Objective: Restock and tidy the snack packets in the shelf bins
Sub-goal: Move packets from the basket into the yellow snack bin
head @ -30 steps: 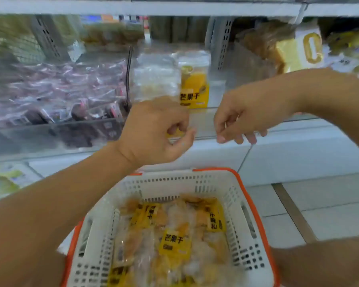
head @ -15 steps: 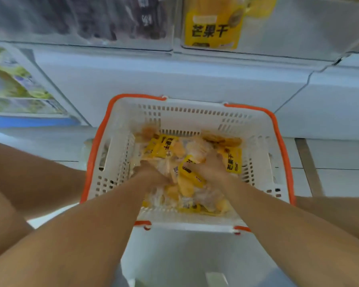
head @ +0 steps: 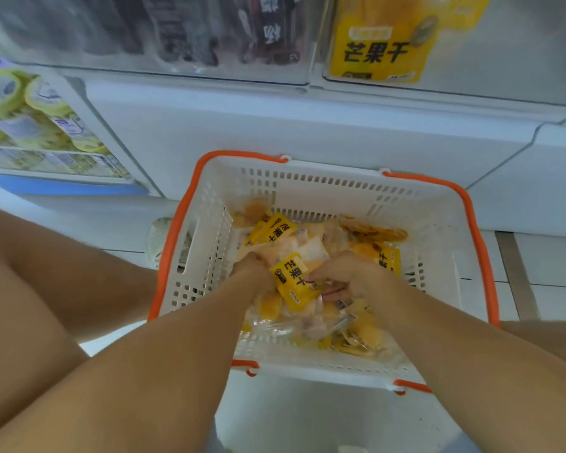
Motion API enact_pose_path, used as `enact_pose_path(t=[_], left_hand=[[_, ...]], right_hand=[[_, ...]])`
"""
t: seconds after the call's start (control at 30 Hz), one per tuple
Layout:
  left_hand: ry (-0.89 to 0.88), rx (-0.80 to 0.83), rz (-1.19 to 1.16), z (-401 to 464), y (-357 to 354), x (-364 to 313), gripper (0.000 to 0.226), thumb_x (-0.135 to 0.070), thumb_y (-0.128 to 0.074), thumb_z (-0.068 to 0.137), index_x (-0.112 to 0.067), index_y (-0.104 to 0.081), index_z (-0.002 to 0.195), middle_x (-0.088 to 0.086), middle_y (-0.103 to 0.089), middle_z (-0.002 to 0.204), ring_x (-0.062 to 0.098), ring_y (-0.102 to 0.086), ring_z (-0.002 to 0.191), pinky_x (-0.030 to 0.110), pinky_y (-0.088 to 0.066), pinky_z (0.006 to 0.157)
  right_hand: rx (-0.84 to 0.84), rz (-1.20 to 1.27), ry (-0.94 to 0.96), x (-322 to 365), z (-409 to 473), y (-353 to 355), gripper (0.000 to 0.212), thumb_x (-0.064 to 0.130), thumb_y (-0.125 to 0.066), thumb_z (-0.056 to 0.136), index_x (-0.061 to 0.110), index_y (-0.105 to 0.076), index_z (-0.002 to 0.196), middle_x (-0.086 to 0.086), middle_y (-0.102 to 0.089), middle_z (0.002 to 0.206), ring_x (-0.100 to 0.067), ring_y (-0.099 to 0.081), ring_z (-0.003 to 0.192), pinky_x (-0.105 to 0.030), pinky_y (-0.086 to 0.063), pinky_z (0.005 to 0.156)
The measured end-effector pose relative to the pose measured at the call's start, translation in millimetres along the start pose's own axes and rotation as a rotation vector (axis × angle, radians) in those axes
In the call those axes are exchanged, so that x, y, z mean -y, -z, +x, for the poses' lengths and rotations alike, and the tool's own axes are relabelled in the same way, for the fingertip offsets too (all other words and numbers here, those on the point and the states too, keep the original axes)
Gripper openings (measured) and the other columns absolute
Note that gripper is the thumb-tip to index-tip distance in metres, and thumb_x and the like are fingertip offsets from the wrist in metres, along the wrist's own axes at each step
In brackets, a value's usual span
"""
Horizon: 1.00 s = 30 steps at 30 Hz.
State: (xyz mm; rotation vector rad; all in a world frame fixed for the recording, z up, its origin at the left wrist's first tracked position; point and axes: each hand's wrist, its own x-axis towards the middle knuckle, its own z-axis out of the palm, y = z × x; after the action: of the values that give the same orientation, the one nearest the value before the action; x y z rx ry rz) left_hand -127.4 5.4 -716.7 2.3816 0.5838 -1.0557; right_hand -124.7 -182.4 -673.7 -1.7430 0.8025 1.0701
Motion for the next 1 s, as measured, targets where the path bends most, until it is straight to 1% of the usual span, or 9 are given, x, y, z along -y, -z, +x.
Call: enact_pose_path(t=[0.13, 0.23, 0.43, 0.5, 0.57, 0.73, 0.83, 0.93, 1.0], left_hand=[[-0.302, -0.129, 0.359, -0.2, 14.6, 4.5, 0.063, -0.036, -0.076, 0.072, -0.032, -0.048, 0.129, 0.0, -0.033, 0.142, 0.034, -0.036, 0.129, 0.046, -0.046, 0.096], [-0.378, 0.008, 0.275, -3.7, 33.2, 2.7, 0.066, -0.021, -0.085, 0.07, -0.022, -0.05, 0.127, 0.004, -0.047, 0.134, 0.027, -0.05, 0.114, 0.038, -0.05, 0.086], [-0.452, 0.064, 0.265, -12.3, 20.2, -2.4, 0.069, -0.025, -0.089, 0.07, -0.019, -0.045, 0.122, 0.001, -0.059, 0.1, 0.021, -0.056, 0.091, 0.032, -0.046, 0.071], [-0.451, 0.126, 0.25, -21.8, 3.5, -7.9, 0.036, -0.03, -0.082, 0.079, -0.015, -0.054, 0.096, 0.0, -0.058, 0.087, 0.02, -0.054, 0.088, 0.031, -0.047, 0.076], [-0.465, 0.167, 0.225, -24.1, -7.5, -14.8, 0.034, -0.035, -0.07, 0.089, -0.016, -0.05, 0.07, -0.002, -0.052, 0.069, 0.02, -0.054, 0.082, 0.035, -0.047, 0.089], [-0.26, 0.194, -0.173, -9.9, 0.4, -27.8, 0.01, -0.022, -0.066, 0.092, -0.014, -0.06, 0.094, 0.003, -0.061, 0.091, 0.024, -0.063, 0.091, 0.035, -0.056, 0.081], [-0.268, -0.096, -0.49, -7.5, 8.7, -30.9, 0.007, -0.018, -0.06, 0.095, -0.01, -0.06, 0.097, 0.006, -0.06, 0.089, 0.022, -0.059, 0.075, 0.029, -0.05, 0.059], [-0.565, -0.507, -0.404, -19.8, 17.5, -46.7, 0.014, -0.021, -0.055, 0.098, -0.017, -0.056, 0.084, -0.004, -0.058, 0.076, 0.012, -0.054, 0.067, 0.026, -0.043, 0.057], [-0.781, -0.385, -0.208, -27.2, 18.3, -60.1, 0.018, -0.019, -0.059, 0.095, -0.021, -0.058, 0.077, -0.006, -0.06, 0.074, 0.012, -0.057, 0.068, 0.034, -0.051, 0.062]], right_hand=[[0.078, 0.134, -0.03, -10.1, -6.8, -13.5, 0.045, 0.015, -0.083, 0.082, 0.002, -0.056, 0.116, -0.012, -0.063, 0.112, -0.029, -0.069, 0.096, -0.044, -0.062, 0.07], [-0.04, 0.199, -0.001, -17.0, -4.3, -16.8, 0.028, -0.003, -0.078, 0.083, 0.006, -0.054, 0.095, -0.011, -0.068, 0.091, -0.02, -0.066, 0.075, -0.043, -0.061, 0.08], [-0.154, -0.152, 0.055, -4.9, -8.9, 44.2, 0.031, 0.002, -0.082, 0.079, -0.002, -0.061, 0.102, -0.014, -0.068, 0.084, -0.022, -0.068, 0.076, -0.041, -0.064, 0.072], [-0.191, -0.132, 0.118, -5.4, -9.0, 68.9, 0.038, 0.002, -0.084, 0.078, -0.003, -0.061, 0.108, -0.01, -0.069, 0.085, -0.021, -0.068, 0.079, -0.045, -0.061, 0.083], [-0.17, -0.017, 0.197, -6.1, -9.6, 88.4, 0.053, 0.01, -0.087, 0.075, 0.007, -0.064, 0.122, -0.007, -0.074, 0.101, -0.023, -0.071, 0.094, -0.043, -0.061, 0.086], [-0.034, 0.053, 0.232, -7.2, -11.3, 115.3, 0.046, 0.007, -0.083, 0.079, 0.017, -0.065, 0.12, -0.009, -0.073, 0.117, -0.023, -0.069, 0.103, -0.036, -0.059, 0.08], [-0.194, -0.035, 0.206, -9.2, -6.9, 106.5, 0.049, 0.006, -0.089, 0.07, 0.009, -0.061, 0.11, -0.016, -0.071, 0.112, -0.024, -0.071, 0.09, -0.036, -0.062, 0.071], [-0.195, 0.021, 0.179, -2.4, -8.7, 90.4, 0.037, 0.004, -0.088, 0.073, 0.011, -0.054, 0.085, -0.013, -0.068, 0.105, -0.026, -0.07, 0.096, -0.035, -0.06, 0.073], [-0.096, 0.075, 0.193, 3.3, -11.5, 79.5, 0.024, 0.001, -0.081, 0.081, 0.008, -0.059, 0.087, -0.009, -0.068, 0.097, -0.023, -0.069, 0.092, -0.037, -0.06, 0.082]])
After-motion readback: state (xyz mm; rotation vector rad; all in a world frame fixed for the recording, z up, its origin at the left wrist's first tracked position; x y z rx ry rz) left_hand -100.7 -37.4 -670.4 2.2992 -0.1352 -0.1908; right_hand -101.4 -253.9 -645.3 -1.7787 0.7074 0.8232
